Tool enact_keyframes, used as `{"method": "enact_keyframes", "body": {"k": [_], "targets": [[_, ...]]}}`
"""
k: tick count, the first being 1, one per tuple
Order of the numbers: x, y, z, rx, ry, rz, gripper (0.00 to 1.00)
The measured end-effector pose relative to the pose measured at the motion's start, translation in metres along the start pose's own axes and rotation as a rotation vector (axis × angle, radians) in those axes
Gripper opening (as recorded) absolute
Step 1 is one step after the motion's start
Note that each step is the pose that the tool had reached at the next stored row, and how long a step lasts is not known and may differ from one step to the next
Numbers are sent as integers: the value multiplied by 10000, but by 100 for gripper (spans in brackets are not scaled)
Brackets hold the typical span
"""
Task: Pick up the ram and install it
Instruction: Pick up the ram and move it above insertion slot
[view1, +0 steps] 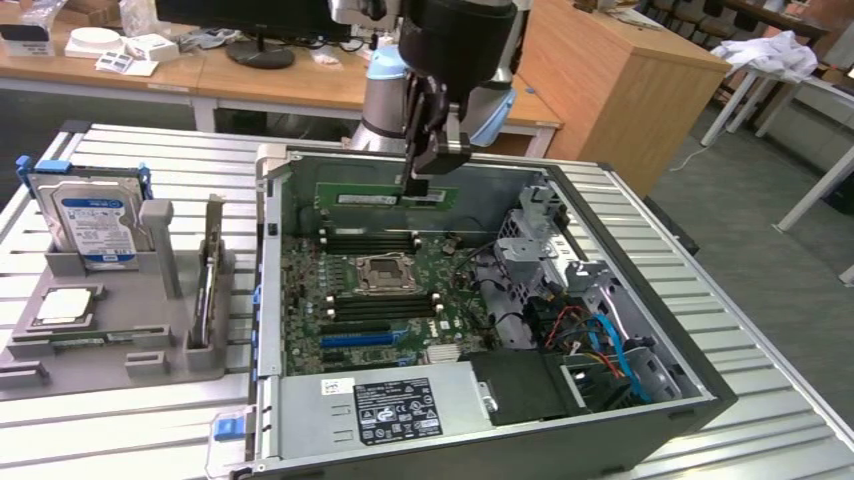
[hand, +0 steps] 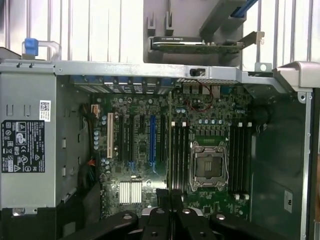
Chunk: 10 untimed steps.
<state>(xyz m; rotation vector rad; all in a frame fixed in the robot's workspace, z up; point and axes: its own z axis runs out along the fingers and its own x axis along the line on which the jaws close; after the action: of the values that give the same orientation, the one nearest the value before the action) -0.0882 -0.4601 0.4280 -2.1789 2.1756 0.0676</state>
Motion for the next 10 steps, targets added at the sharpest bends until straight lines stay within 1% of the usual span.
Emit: {"method": "enact_keyframes", "body": {"k": [5,9,10], "targets": [[5,1,77,-1,-16,1,11],[6,0,78,-2,-15,1,11],[6,-14,79,-2,-17,-1,11]]}}
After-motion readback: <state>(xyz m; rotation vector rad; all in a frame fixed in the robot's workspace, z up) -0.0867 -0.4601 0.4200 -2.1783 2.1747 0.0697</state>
